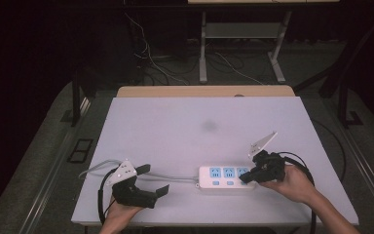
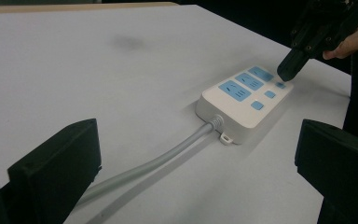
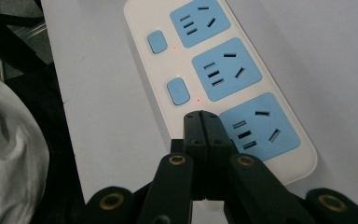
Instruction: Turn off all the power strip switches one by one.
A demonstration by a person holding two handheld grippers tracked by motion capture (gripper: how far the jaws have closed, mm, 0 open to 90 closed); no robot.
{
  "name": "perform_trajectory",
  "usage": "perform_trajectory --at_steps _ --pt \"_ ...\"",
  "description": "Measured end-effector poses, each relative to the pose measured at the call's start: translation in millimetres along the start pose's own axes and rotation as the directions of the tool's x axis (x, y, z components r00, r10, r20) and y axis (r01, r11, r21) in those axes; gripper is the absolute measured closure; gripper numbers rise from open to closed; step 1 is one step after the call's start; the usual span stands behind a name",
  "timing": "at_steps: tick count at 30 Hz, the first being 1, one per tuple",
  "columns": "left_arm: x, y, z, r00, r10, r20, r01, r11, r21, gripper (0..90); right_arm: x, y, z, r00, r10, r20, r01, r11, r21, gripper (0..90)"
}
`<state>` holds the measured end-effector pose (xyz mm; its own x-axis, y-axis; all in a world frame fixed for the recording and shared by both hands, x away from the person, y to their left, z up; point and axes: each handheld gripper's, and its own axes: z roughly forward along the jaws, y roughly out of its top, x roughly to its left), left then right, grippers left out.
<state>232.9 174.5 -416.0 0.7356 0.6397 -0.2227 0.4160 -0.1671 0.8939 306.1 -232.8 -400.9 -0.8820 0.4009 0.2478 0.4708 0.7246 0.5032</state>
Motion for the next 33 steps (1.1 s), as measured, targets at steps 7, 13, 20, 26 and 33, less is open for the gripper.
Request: perform_trajectory --at_steps 7,13,20,26,33 --pt "0.0 0.0 0.0 1.0 0.002 -0.001 -0.002 1.0 0.001 0.0 -1.0 -2.5 4.2 1.0 0.003 0.008 -0.003 1.0 0.006 90.0" --pt "0.4 -0.2 -0.4 1.0 0.001 -0.003 -0.001 1.0 0.0 0.0 0.0 -8.1 4.6 0.9999 0.005 0.015 -0.004 1.0 -0.026 90.0" --pt "-0.6 -0.1 0.2 1.0 0.002 0.002 -0.002 1.0 0.001 0.0 1.0 -8.9 4.5 0.9994 -0.012 0.032 0.013 0.999 -0.029 90.0" --pt "-0.3 -0.1 0.1 1.0 0.002 0.002 -0.002 1.0 0.0 0.0 0.2 -9.9 4.5 0.9996 -0.005 0.028 0.006 0.999 -0.036 90.0" --pt "-0.8 -0.1 0.3 1.0 0.002 0.002 -0.002 1.0 0.002 0.0 -2.1 -14.4 4.5 1.0 0.005 0.009 -0.005 0.998 -0.066 90.0"
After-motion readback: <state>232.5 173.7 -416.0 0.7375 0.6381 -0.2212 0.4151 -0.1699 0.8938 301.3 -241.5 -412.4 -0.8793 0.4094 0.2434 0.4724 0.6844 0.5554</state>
